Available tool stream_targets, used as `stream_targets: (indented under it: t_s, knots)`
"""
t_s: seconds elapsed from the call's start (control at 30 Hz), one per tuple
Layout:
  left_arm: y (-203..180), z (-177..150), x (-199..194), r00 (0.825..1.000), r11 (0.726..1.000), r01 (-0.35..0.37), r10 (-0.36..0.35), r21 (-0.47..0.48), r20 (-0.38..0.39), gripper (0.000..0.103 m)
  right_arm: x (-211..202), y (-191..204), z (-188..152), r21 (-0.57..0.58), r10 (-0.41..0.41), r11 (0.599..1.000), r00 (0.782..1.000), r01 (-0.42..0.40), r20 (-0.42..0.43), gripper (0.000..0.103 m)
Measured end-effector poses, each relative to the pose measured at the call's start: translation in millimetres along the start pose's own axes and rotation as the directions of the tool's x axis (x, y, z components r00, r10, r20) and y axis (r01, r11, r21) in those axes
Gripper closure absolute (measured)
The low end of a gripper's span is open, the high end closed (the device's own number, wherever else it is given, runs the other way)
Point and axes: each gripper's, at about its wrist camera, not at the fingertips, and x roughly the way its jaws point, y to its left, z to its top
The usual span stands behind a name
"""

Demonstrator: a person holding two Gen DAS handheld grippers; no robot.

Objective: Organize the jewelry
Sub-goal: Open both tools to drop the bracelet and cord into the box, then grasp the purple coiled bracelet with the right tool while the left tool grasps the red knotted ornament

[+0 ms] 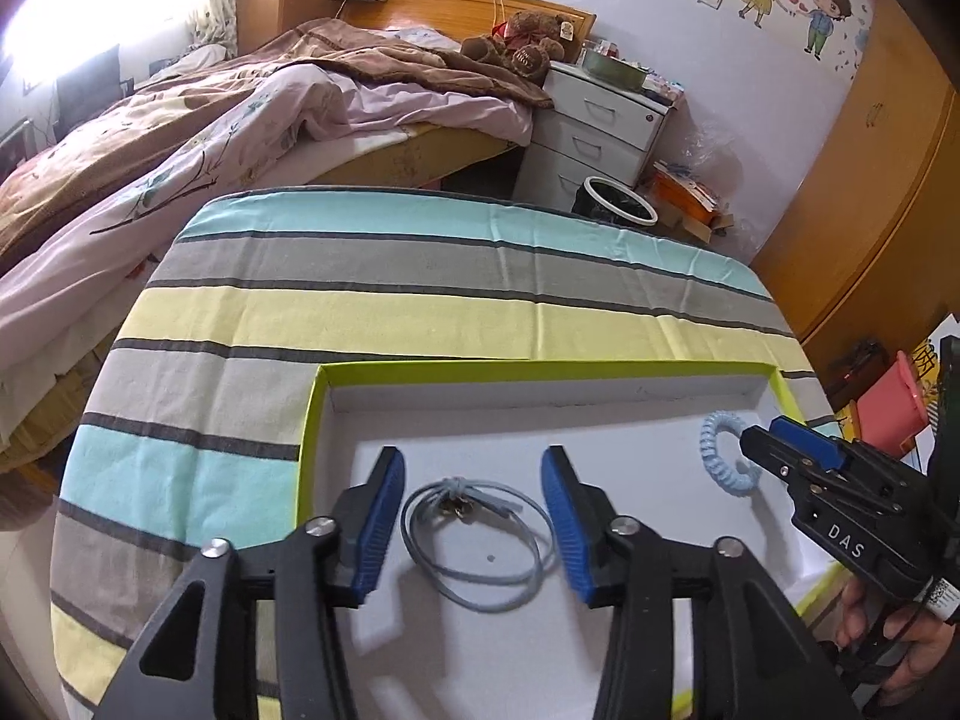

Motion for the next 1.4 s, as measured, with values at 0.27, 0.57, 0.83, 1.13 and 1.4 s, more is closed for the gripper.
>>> stream_targets:
  t_s: [0.27, 0.57, 0.83, 1.13, 1.4]
  knots:
    - [-11.6, -19.4, -37.0, 0.996, 0.995, -0.072, 0.067, 0.068, 0.063, 0.055, -30.1, 4.9, -11.0, 0.009, 0.028, 1.0, 0.998, -0.029, 0.049, 0.066]
    - [-25.7, -53.8, -75.4, 0.987, 0.979, -0.139, 0.124, 0.151, 0.104, 0.055, -77.3, 21.0, -41.0, -0.027, 0.045, 0.999, 0.99, -0.042, 0.137, 0.066]
    - [-13.5, -88.3, -100.2, 0.991, 0.987, -0.085, 0.069, 0.133, 0.116, 0.055, -104.3, 28.3, -76.7, -0.022, 0.076, 0.997, 0.981, -0.074, 0.179, 0.062]
    - [10.7, -109.4, -120.4, 0.997, 0.994, 0.005, -0.013, 0.106, 0.074, 0.027, -118.2, 39.5, -107.2, -0.005, 0.117, 0.993, 0.972, -0.118, 0.205, 0.056]
    - [23.4, -134.9, -126.0, 0.995, 0.998, -0.012, 0.006, 0.062, 0.095, 0.027, -105.4, 56.7, -136.0, -0.019, 0.146, 0.989, 0.984, -0.144, 0.105, 0.056]
